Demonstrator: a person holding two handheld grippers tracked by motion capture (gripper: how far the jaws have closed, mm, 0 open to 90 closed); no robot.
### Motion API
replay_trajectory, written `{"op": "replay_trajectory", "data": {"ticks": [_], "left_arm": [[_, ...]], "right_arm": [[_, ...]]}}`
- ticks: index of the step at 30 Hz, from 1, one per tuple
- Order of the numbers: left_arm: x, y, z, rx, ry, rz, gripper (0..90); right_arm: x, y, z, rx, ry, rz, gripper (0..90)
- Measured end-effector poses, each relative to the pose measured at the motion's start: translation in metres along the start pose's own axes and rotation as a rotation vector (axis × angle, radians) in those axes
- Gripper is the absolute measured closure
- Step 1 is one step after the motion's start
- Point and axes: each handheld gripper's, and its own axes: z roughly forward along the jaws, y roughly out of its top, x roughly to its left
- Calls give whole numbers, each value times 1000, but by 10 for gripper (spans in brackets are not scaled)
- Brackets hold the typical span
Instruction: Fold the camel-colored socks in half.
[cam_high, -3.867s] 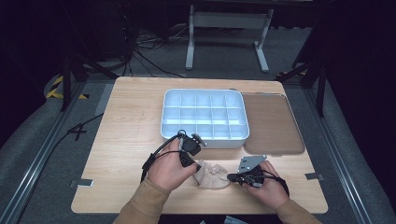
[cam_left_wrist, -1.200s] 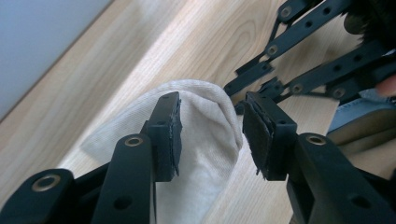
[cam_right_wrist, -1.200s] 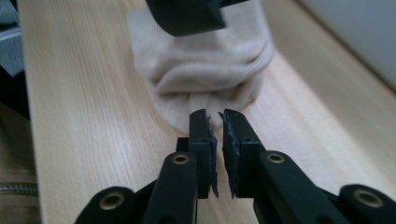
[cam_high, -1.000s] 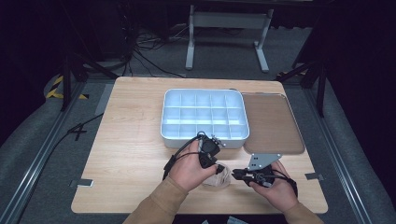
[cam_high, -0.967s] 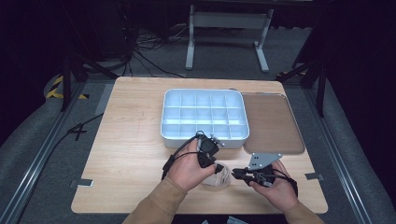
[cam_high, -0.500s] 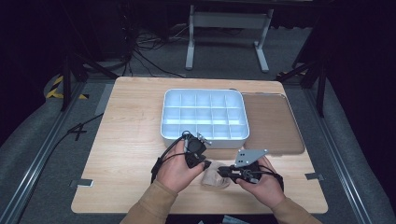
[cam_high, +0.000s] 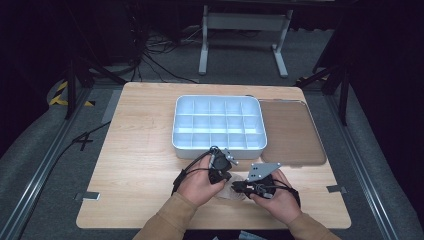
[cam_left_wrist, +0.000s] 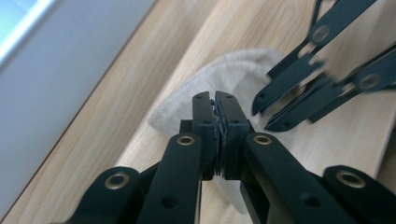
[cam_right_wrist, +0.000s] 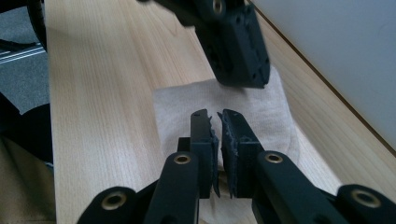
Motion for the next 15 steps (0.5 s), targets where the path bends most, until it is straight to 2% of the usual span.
{"op": "replay_trajectory", "data": {"ticks": [2, 5, 6, 8, 10, 15], "left_arm": [[1, 0, 3, 14, -8, 11, 892], [1, 0, 5, 51, -14, -5, 893], [2, 0, 5, 70, -18, 2, 894], [1, -1, 7, 83, -19, -15, 892], [2, -1, 7, 104, -25, -14, 892], [4, -2, 11, 123, -36, -27, 889]], "right_arm": [[0, -1, -1, 3, -5, -2, 833], [-1, -3, -1, 10, -6, 1, 833], [0, -4, -1, 14, -8, 2, 833], [0, -5, -1, 22, -8, -2, 832], [1, -6, -1, 29, -8, -3, 831], [0, -10, -1, 50, -14, 4, 828]]}}
